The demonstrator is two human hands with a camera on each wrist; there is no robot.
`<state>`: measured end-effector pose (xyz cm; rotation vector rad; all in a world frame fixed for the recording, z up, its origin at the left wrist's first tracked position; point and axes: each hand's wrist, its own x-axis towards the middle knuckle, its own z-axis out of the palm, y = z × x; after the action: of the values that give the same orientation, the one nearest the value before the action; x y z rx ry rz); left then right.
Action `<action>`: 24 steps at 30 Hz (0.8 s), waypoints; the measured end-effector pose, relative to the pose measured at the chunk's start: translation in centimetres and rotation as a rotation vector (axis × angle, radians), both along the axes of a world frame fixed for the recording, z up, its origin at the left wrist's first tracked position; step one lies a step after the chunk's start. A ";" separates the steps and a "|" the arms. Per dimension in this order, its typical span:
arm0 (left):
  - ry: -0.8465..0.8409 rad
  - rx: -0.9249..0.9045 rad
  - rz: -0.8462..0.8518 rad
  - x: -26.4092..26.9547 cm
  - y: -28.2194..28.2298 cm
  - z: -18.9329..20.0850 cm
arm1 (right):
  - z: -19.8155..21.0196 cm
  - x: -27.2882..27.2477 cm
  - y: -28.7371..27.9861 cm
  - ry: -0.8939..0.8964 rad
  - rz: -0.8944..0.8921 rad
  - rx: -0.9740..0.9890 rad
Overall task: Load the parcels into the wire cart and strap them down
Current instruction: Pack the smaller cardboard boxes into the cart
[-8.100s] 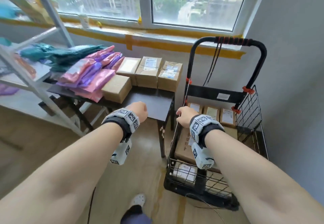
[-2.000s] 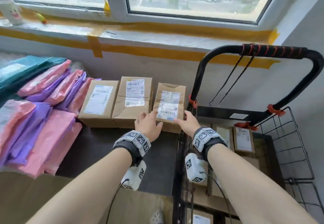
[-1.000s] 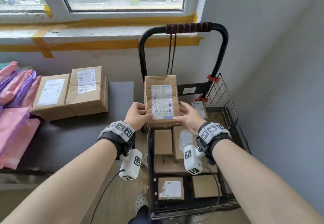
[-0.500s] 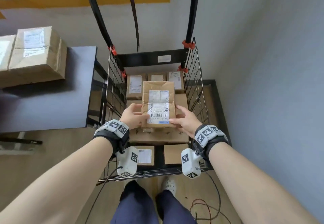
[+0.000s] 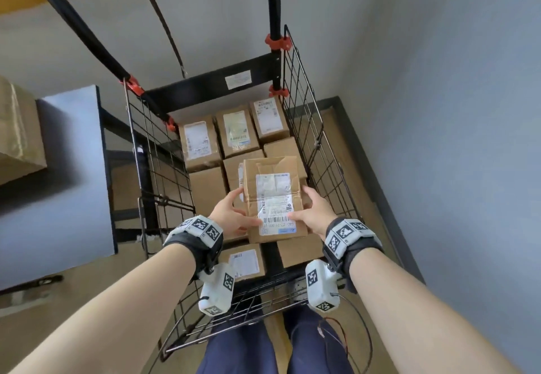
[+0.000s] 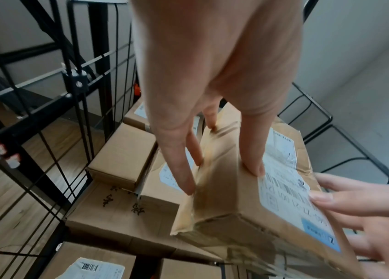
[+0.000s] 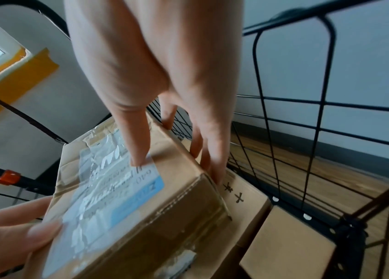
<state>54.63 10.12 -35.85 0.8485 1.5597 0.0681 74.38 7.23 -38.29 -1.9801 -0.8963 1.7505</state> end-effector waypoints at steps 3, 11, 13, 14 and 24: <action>-0.055 -0.086 -0.008 -0.2 0.6 -3.0 | -1.5 -0.1 0.4 -0.113 0.034 -0.024; -0.142 -0.192 -0.006 1.4 0.5 -9.7 | -5.2 0.1 -0.2 -0.264 -0.022 -0.180; -0.147 -0.203 -0.025 1.9 0.7 -10.9 | -6.1 0.0 0.0 -0.297 -0.032 -0.224; -0.150 -0.205 -0.042 2.2 0.9 -11.4 | -6.6 -0.1 0.3 -0.325 -0.031 -0.246; -0.111 -0.207 -0.134 4.6 2.2 -15.0 | -10.0 0.0 1.4 -0.586 0.051 -0.367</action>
<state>59.21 12.36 -50.82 0.7701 1.3761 -0.1388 74.42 8.63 -48.27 -2.8177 -0.8345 1.4507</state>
